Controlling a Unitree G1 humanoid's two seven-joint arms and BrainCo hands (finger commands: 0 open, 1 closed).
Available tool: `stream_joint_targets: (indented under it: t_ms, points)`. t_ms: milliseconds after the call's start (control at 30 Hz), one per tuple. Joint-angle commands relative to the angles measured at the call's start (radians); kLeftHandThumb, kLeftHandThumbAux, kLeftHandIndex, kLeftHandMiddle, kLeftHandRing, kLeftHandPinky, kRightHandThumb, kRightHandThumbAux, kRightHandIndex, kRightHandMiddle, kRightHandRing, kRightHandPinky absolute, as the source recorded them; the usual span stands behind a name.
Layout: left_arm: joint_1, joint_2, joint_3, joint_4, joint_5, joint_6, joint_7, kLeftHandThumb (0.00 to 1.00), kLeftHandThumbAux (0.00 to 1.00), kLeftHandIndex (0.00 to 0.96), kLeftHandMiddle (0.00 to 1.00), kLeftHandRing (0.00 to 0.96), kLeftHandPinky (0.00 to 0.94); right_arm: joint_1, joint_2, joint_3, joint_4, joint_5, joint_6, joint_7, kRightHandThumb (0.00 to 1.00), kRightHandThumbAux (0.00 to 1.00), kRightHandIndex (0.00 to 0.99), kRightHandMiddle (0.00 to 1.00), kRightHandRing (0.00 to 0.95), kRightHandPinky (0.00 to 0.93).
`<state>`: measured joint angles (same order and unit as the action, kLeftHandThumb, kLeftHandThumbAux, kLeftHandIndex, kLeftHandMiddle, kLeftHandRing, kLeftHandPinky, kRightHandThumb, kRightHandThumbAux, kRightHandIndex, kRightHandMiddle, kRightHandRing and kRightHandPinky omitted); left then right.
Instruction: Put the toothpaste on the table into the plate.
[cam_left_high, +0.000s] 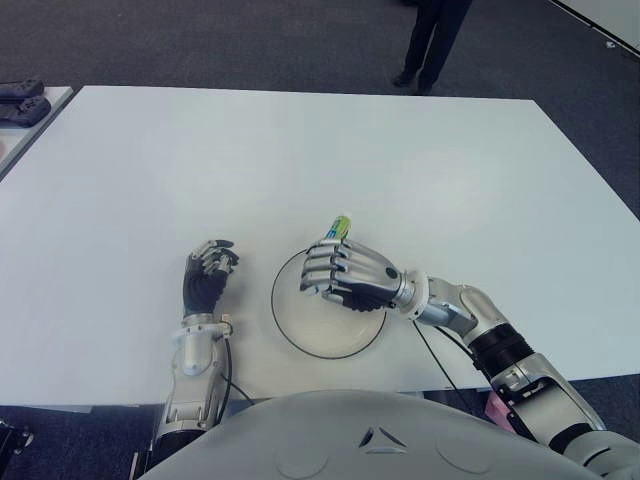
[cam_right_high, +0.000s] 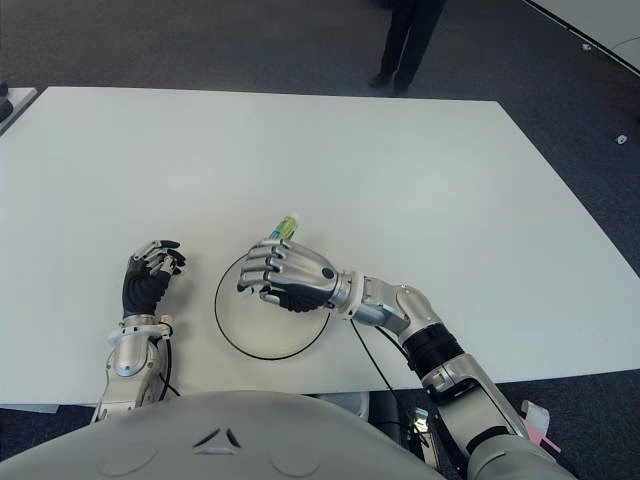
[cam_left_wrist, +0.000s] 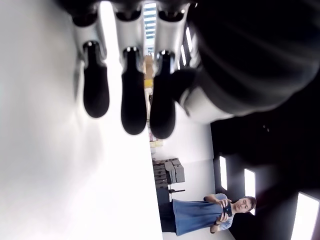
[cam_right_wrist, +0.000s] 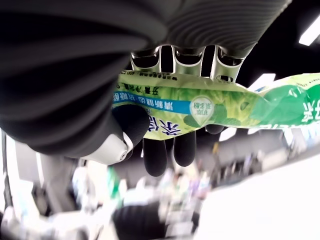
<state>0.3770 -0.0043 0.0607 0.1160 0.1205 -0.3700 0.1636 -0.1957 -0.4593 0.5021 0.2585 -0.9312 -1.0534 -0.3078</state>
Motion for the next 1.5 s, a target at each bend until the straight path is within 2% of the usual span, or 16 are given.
stream_joint_targets:
  t_ms: [33, 67, 200, 267, 367, 500, 667, 733, 800, 900, 933, 1000, 1100, 1167, 1367, 1500]
  points:
    - [0.012, -0.008, -0.003, 0.018, 0.006, 0.021, 0.009, 0.707, 0.718, 0.433, 0.573, 0.559, 0.556, -0.016, -0.031, 0.024, 0.011, 0.004, 0.005, 0.072, 0.853, 0.674, 0.412, 0.573, 0.885, 0.884]
    - [0.012, -0.009, -0.003, 0.018, 0.004, 0.019, 0.008, 0.707, 0.718, 0.433, 0.574, 0.560, 0.555, -0.015, -0.037, 0.032, 0.012, 0.012, 0.012, 0.105, 0.855, 0.673, 0.420, 0.586, 0.886, 0.883]
    - [0.014, -0.010, -0.003, 0.017, 0.000, 0.017, 0.005, 0.707, 0.718, 0.433, 0.575, 0.560, 0.551, -0.011, -0.047, 0.043, 0.011, 0.023, 0.025, 0.162, 0.854, 0.669, 0.445, 0.510, 0.891, 0.887]
    - [0.015, -0.012, -0.003, 0.016, 0.000, 0.018, 0.005, 0.707, 0.718, 0.433, 0.573, 0.559, 0.550, -0.010, -0.043, 0.059, 0.031, -0.017, 0.040, 0.162, 0.854, 0.669, 0.449, 0.500, 0.892, 0.888]
    - [0.016, -0.012, -0.003, 0.015, 0.000, 0.018, 0.004, 0.706, 0.718, 0.433, 0.571, 0.558, 0.549, -0.015, -0.034, 0.077, 0.053, -0.057, 0.059, 0.152, 0.857, 0.669, 0.441, 0.578, 0.890, 0.888]
    - [0.017, -0.011, -0.004, 0.012, 0.006, 0.024, 0.006, 0.706, 0.719, 0.433, 0.563, 0.555, 0.548, -0.036, -0.014, 0.120, 0.100, -0.141, 0.126, 0.123, 0.857, 0.669, 0.434, 0.597, 0.886, 0.888]
    - [0.019, -0.010, -0.003, 0.011, 0.013, 0.026, 0.010, 0.705, 0.719, 0.433, 0.562, 0.557, 0.554, -0.029, -0.019, 0.128, 0.103, -0.096, 0.143, 0.143, 0.855, 0.670, 0.430, 0.594, 0.870, 0.871]
    - [0.020, -0.010, -0.004, 0.011, 0.016, 0.026, 0.012, 0.705, 0.719, 0.433, 0.563, 0.558, 0.554, -0.024, -0.016, 0.129, 0.113, -0.058, 0.141, 0.158, 0.851, 0.671, 0.426, 0.582, 0.832, 0.824]
    - [0.020, -0.010, -0.004, 0.011, 0.020, 0.026, 0.013, 0.705, 0.719, 0.433, 0.564, 0.559, 0.554, -0.016, -0.015, 0.124, 0.115, -0.017, 0.142, 0.180, 0.842, 0.675, 0.421, 0.546, 0.730, 0.706]
    - [0.021, -0.010, -0.004, 0.010, 0.023, 0.026, 0.014, 0.705, 0.719, 0.433, 0.564, 0.560, 0.555, -0.009, -0.018, 0.119, 0.105, 0.015, 0.151, 0.201, 0.496, 0.594, 0.238, 0.242, 0.319, 0.388]
    - [0.021, -0.010, -0.004, 0.011, 0.023, 0.026, 0.014, 0.705, 0.719, 0.433, 0.564, 0.560, 0.556, -0.009, -0.019, 0.117, 0.099, 0.010, 0.156, 0.195, 0.455, 0.579, 0.195, 0.198, 0.263, 0.337]
    - [0.021, -0.010, -0.004, 0.012, 0.024, 0.024, 0.015, 0.705, 0.719, 0.433, 0.566, 0.561, 0.558, -0.010, -0.023, 0.114, 0.086, -0.006, 0.167, 0.182, 0.346, 0.495, 0.080, 0.081, 0.107, 0.138]
    - [0.019, -0.009, -0.002, 0.016, 0.024, 0.021, 0.014, 0.705, 0.719, 0.433, 0.571, 0.566, 0.563, -0.014, -0.032, 0.112, 0.063, -0.041, 0.189, 0.165, 0.274, 0.403, 0.026, 0.026, 0.035, 0.045]
    - [0.018, -0.009, -0.002, 0.017, 0.024, 0.020, 0.014, 0.705, 0.719, 0.433, 0.575, 0.568, 0.566, -0.015, -0.038, 0.114, 0.048, -0.061, 0.204, 0.163, 0.241, 0.360, 0.013, 0.013, 0.017, 0.023]
    - [0.014, -0.009, 0.000, 0.022, 0.025, 0.022, 0.017, 0.706, 0.719, 0.433, 0.573, 0.567, 0.562, -0.018, -0.055, 0.122, 0.019, -0.071, 0.224, 0.192, 0.175, 0.280, 0.001, 0.001, 0.001, 0.002]
    - [0.011, -0.008, 0.000, 0.025, 0.025, 0.020, 0.017, 0.707, 0.719, 0.433, 0.573, 0.567, 0.563, -0.017, -0.070, 0.115, -0.013, -0.033, 0.228, 0.244, 0.160, 0.255, 0.000, 0.000, 0.000, 0.000]
